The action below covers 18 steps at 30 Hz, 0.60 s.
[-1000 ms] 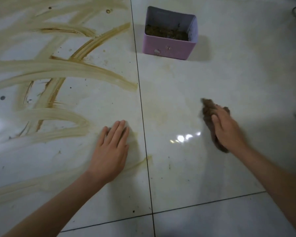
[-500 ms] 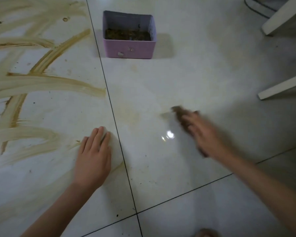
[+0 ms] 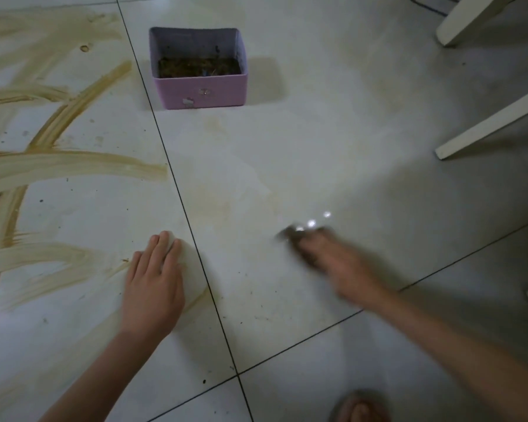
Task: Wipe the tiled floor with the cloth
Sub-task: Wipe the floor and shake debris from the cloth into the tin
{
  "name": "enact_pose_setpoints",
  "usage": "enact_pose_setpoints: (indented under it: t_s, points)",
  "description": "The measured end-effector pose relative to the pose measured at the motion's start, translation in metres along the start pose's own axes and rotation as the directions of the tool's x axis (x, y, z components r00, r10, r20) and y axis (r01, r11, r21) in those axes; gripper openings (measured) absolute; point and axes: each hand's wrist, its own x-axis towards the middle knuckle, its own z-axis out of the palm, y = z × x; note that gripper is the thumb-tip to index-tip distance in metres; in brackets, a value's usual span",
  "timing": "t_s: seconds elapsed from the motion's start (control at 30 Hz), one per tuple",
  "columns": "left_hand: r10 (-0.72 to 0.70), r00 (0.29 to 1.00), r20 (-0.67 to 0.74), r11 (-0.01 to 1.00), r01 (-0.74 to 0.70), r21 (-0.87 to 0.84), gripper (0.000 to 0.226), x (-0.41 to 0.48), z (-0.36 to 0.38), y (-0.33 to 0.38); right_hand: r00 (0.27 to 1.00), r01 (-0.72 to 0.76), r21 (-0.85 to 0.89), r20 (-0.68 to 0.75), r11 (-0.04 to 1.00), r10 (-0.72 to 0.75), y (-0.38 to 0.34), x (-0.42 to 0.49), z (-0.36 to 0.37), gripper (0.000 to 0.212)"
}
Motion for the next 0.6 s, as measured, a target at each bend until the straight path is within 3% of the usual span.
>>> enact_pose_setpoints:
  t_s: [0.07,0.13,0.23,0.3,0.4,0.47,0.53,0.6]
  points:
    - [0.023,1.000,0.005,1.000,-0.023,0.004,0.055,-0.001,0.000,-0.002,0.943,-0.308,-0.068,-0.155,0.949,0.295,0.059,-0.019,-0.038,0.045]
    - [0.037,0.999,0.007,0.999,-0.037,0.000,0.055,-0.002,0.000,-0.003,0.827,-0.539,-0.060,-0.227,0.840,0.515,0.089,-0.049,-0.051,0.039]
    - [0.023,0.999,0.029,0.999,-0.022,-0.039,0.054,-0.001,-0.003,-0.003,0.653,-0.719,-0.028,-0.369,0.695,0.661,0.064,-0.076,-0.013,0.040]
    - [0.022,0.999,0.040,0.998,-0.020,-0.055,0.055,-0.001,-0.004,-0.003,0.607,-0.749,-0.038,-0.440,0.662,0.662,0.017,-0.079,0.022,0.042]
    - [0.029,0.999,0.033,0.998,-0.027,-0.055,0.055,-0.002,-0.005,-0.003,0.749,-0.594,-0.080,-0.420,0.801,0.513,-0.063,-0.067,0.066,0.046]
    - [0.029,0.999,0.028,0.998,-0.028,-0.054,0.055,-0.002,-0.003,-0.003,0.875,-0.404,-0.020,-0.301,0.915,0.380,-0.103,-0.049,0.088,0.047]
    - [0.034,0.999,0.027,0.998,-0.033,-0.047,0.056,-0.003,-0.001,-0.005,0.966,-0.207,0.046,-0.149,0.977,0.212,-0.119,-0.031,0.094,0.046]
    - [0.050,0.998,0.031,0.997,-0.048,-0.052,0.057,-0.002,0.000,-0.009,0.999,-0.009,0.063,-0.044,0.998,0.012,-0.097,-0.019,0.076,0.043]
